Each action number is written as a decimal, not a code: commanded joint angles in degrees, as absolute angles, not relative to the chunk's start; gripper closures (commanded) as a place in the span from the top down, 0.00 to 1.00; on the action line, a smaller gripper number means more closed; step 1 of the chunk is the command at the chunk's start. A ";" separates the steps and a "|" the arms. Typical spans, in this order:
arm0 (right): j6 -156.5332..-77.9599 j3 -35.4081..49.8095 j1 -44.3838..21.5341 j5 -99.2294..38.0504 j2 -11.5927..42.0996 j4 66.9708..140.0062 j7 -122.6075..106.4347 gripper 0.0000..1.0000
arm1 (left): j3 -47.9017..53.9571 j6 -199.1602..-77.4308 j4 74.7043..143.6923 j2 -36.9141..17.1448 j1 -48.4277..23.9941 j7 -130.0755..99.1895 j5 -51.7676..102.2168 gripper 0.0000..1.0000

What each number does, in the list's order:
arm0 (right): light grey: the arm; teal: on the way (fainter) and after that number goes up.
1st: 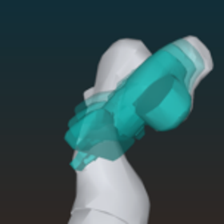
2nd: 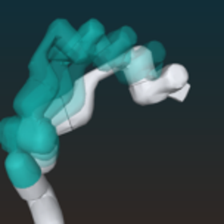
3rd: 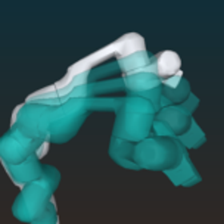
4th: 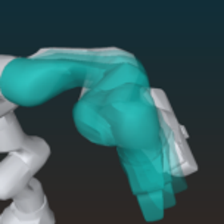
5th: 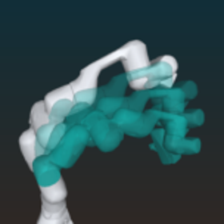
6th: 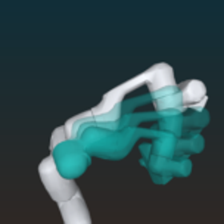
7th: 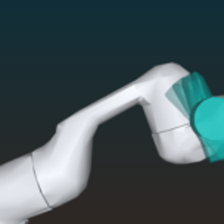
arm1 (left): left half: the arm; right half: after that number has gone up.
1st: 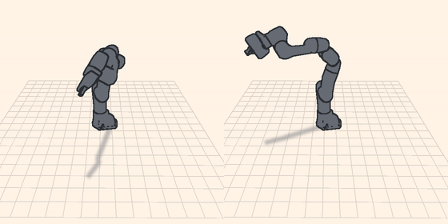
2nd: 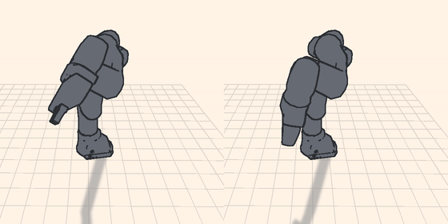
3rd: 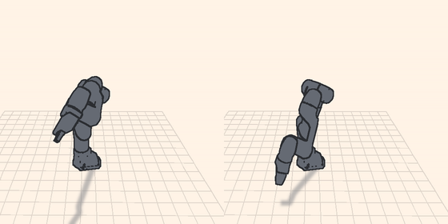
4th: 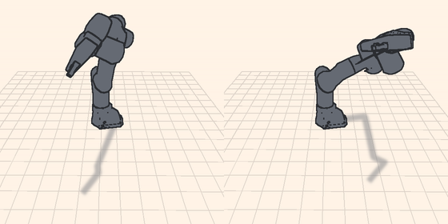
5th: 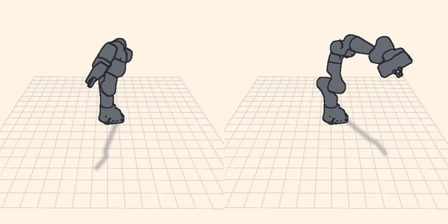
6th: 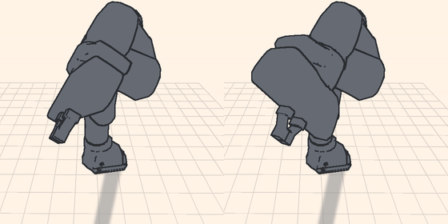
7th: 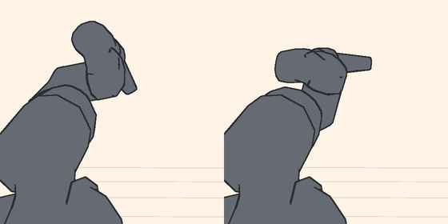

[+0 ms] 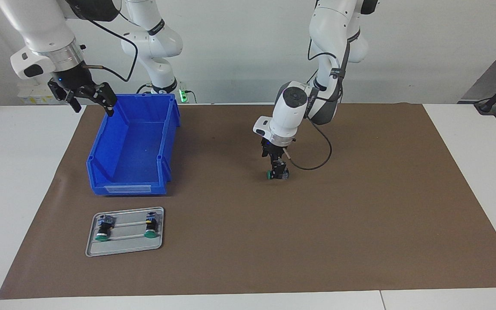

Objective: Place and press button with both arms
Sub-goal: 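Move the left gripper over the button on the table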

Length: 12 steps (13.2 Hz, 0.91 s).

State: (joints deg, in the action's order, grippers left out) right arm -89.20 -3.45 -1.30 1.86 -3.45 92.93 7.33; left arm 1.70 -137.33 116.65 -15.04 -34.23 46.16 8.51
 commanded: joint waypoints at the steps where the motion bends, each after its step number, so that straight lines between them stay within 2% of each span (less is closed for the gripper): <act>1: -88.77 -3.08 -1.32 1.93 -3.95 93.60 6.24 1.00 | 0.62 -137.55 115.84 -15.47 -35.33 45.17 6.51 0.93; 12: -88.59 -2.99 -1.14 1.49 -3.96 93.43 6.15 1.00 | 0.53 -141.59 116.72 -17.93 -33.75 45.26 5.54 0.97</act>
